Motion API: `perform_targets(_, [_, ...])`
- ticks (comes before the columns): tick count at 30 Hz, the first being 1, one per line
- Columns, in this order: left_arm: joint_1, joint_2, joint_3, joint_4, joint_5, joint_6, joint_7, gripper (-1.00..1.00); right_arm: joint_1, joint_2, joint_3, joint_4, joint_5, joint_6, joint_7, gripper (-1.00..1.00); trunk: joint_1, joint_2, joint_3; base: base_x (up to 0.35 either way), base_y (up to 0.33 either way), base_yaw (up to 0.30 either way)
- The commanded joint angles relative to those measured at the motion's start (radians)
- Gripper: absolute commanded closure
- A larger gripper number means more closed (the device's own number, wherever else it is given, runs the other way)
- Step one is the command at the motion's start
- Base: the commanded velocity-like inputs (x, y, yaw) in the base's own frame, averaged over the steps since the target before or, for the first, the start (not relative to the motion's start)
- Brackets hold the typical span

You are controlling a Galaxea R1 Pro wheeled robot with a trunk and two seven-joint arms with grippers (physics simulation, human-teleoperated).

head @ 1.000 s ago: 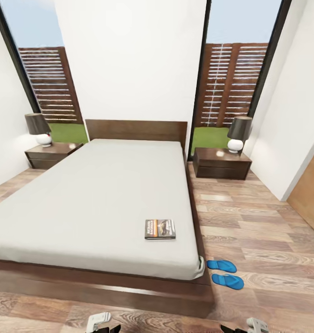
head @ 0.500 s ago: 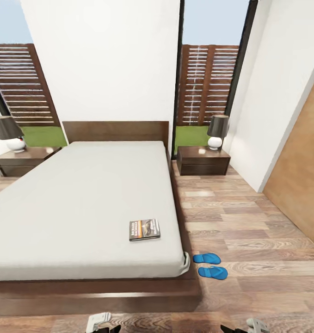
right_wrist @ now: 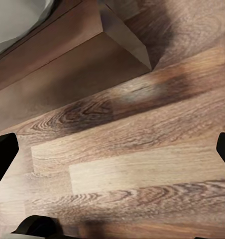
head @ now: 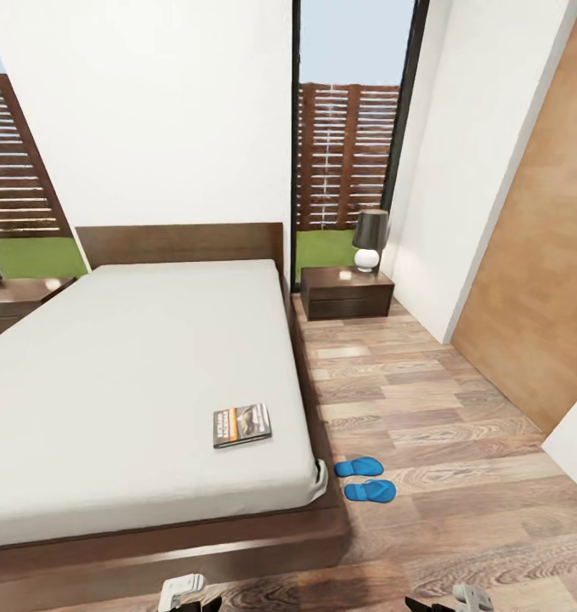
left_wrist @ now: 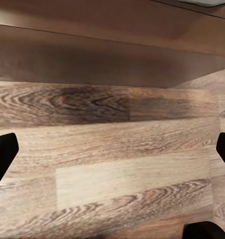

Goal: In the bedroom, move the book from the bed onto either nightstand, and place the two sandals side by side next to the bed.

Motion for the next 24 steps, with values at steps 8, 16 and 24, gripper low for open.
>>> perform_targets(8, [-0.001, 0.000, 0.008, 0.001, -0.011, -0.004, -0.002, -1.00, -0.001, 0.000, -0.008, 0.001, 0.005, 0.006, 0.004, -1.00, 0.000, 0.000, -0.001, 0.000, 0.000, -0.009])
perform_targets(16, [-0.001, 0.000, 0.008, 0.001, -0.011, -0.004, -0.002, -1.00, -0.001, 0.000, -0.008, 0.001, 0.006, 0.006, 0.005, -1.00, 0.000, 0.000, -0.001, 0.000, 0.000, 0.000])
perform_targets(24, [-0.001, 0.000, 0.008, 0.001, -0.011, -0.004, -0.002, -1.00, -0.001, 0.000, -0.008, 0.001, 0.004, 0.006, 0.005, -1.00, -0.008, 0.014, 0.005, 0.000, 0.000, 0.000])
